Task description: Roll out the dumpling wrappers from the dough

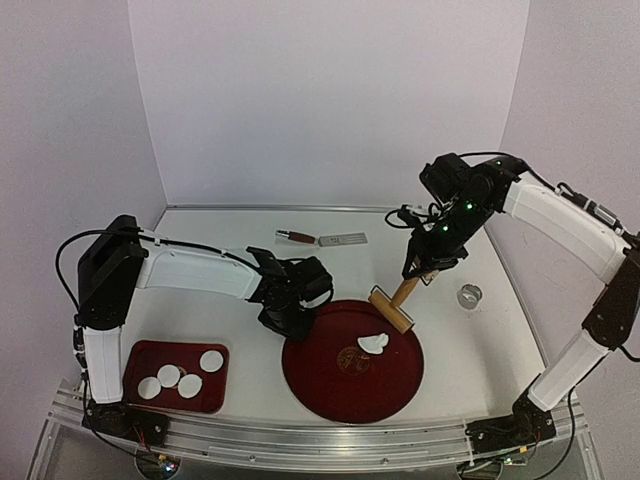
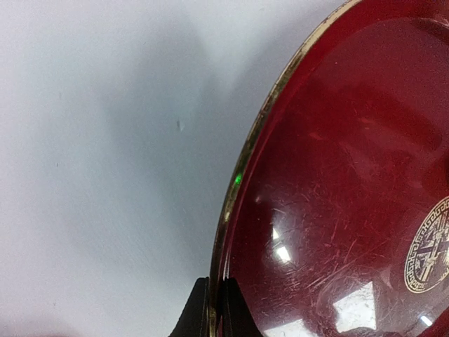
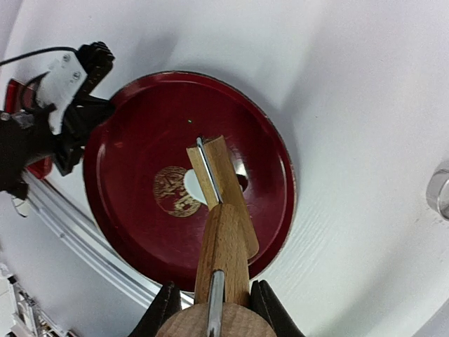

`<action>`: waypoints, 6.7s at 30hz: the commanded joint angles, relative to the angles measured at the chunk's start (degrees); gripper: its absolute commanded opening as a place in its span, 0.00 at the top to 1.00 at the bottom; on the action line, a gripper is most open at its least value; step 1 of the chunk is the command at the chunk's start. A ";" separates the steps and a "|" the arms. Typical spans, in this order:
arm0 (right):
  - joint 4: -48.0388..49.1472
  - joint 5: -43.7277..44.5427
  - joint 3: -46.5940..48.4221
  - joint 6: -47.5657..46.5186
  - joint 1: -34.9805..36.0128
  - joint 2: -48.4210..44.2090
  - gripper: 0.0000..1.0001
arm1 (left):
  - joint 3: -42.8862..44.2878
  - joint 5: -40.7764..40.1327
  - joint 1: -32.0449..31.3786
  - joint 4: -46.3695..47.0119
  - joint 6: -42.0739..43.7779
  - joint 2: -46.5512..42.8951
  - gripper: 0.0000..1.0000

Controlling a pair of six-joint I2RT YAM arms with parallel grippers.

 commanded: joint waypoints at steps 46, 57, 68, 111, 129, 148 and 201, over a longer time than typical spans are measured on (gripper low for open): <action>1.96 20.62 -4.99 -4.78 11.98 8.39 1.00 | 7.00 -2.93 -0.22 -4.70 13.57 7.63 1.00; 4.58 23.28 -9.39 -5.72 11.98 9.63 1.00 | 6.42 -3.03 -0.26 -4.66 13.92 7.39 1.00; 4.95 31.99 -11.40 -4.25 12.01 11.45 1.00 | 5.48 -3.06 -0.22 -4.68 13.74 7.12 1.00; 12.07 22.83 -22.47 0.27 11.81 17.63 1.00 | 2.37 -3.64 -0.20 -2.43 12.03 5.22 1.00; 14.04 18.68 -23.77 0.14 11.80 18.38 1.00 | 1.77 -3.76 -0.20 -2.35 11.81 4.37 1.00; 15.39 16.01 -23.96 -0.36 11.84 18.90 1.00 | 3.53 -3.56 -0.19 -2.60 12.59 5.62 1.00; 7.06 16.28 -5.63 13.46 8.67 -4.34 1.00 | 4.44 4.51 -10.08 -16.44 -31.93 -0.45 0.47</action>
